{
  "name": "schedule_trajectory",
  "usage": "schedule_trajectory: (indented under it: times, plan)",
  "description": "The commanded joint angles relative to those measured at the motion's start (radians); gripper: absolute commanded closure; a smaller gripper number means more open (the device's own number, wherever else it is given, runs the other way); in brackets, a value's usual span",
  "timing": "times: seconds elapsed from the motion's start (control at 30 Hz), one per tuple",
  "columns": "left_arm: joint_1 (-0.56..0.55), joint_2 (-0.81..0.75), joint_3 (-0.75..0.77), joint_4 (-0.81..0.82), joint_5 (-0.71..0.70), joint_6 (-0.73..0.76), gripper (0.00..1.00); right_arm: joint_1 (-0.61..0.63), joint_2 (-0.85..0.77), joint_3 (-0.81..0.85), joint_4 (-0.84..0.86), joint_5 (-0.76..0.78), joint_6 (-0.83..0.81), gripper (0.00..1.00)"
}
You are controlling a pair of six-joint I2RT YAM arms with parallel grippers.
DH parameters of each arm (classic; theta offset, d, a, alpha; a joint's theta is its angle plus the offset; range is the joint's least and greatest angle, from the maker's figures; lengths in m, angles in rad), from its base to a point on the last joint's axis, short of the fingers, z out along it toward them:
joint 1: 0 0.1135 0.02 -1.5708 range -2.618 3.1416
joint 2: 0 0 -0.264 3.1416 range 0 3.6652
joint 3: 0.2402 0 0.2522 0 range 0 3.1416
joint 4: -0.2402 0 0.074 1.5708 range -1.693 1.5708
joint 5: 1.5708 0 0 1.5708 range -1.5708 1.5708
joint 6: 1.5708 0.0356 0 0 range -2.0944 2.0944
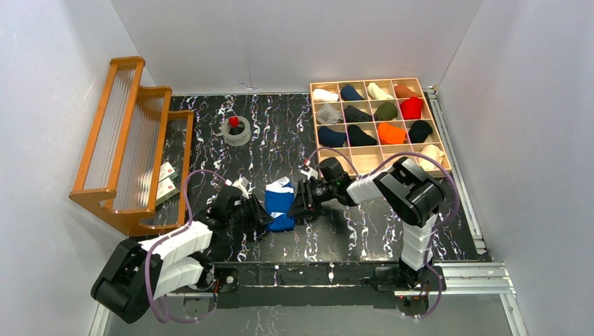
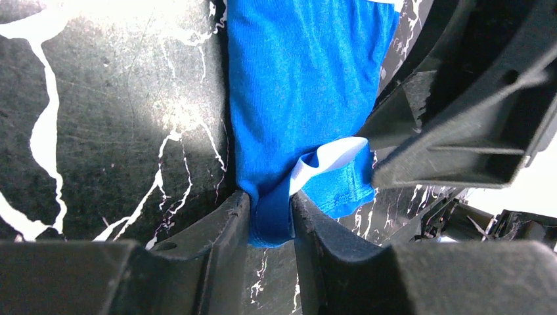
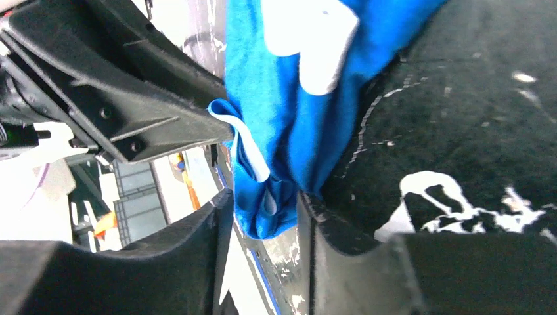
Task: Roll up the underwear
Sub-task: Pick up the underwear from the center of the board.
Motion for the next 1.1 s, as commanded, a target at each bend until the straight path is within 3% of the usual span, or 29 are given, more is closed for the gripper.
schedule_trajectory:
  times: [0.0,0.23,0.3,0.33,0.37,0.4,0.43,0.47,0.5,0.53,0.57,0.6,0.63,0.67,0.8,1.07]
  plan:
    - [-0.001,0.062,0.004,-0.089,-0.070,0.027,0.72,-0.006,-0.081,0.034,-0.057,0.021,-0.113,0.47]
    - [-0.001,0.096,0.068,-0.153,-0.071,0.077,0.74,-0.007,-0.217,0.058,-0.230,0.141,-0.304,0.34]
    - [-0.001,0.109,0.091,-0.175,-0.051,0.105,0.75,-0.009,-0.333,0.082,-0.310,0.249,-0.438,0.31]
    - [-0.001,0.114,0.111,-0.217,-0.034,0.125,0.75,-0.009,-0.482,0.048,-0.246,0.367,-0.489,0.28]
    - [-0.001,0.120,0.133,-0.246,-0.028,0.144,0.75,-0.010,-0.563,-0.002,-0.168,0.549,-0.464,0.02]
    - [-0.001,0.125,0.143,-0.260,-0.025,0.152,0.75,-0.010,-0.574,-0.027,-0.134,0.713,-0.401,0.01]
    - [-0.001,0.131,0.156,-0.273,-0.019,0.158,0.75,-0.025,-0.566,-0.041,-0.075,0.697,-0.460,0.01]
    - [-0.001,0.139,0.174,-0.290,-0.014,0.169,0.75,-0.025,-0.530,-0.042,-0.021,0.495,-0.708,0.12]
    - [-0.001,0.154,0.202,-0.306,-0.014,0.180,0.74,0.033,-0.518,-0.054,-0.051,0.364,-0.978,0.17]
    - [-0.001,0.167,0.214,-0.315,-0.012,0.189,0.74,0.092,-0.535,-0.073,-0.087,0.367,-1.193,0.18]
    - [-0.001,0.176,0.225,-0.327,-0.012,0.193,0.74,0.156,-0.550,-0.108,-0.087,0.420,-1.338,0.21]
    - [-0.001,0.191,0.237,-0.331,-0.005,0.197,0.74,0.230,-0.561,-0.191,0.020,0.493,-1.466,0.28]
    - [-0.001,0.207,0.249,-0.337,0.000,0.208,0.74,0.312,-0.563,-0.202,-0.015,0.534,-1.565,0.32]
    - [-0.001,0.224,0.265,-0.350,0.002,0.220,0.74,0.385,-0.553,-0.224,0.007,0.551,-1.608,0.33]
    - [-0.001,0.246,0.282,-0.361,0.008,0.231,0.74,0.472,-0.489,-0.234,0.010,0.592,-1.701,0.40]
    - [-0.001,0.246,0.282,-0.369,0.018,0.242,0.74,0.511,-0.388,-0.228,0.065,0.661,-1.792,0.46]
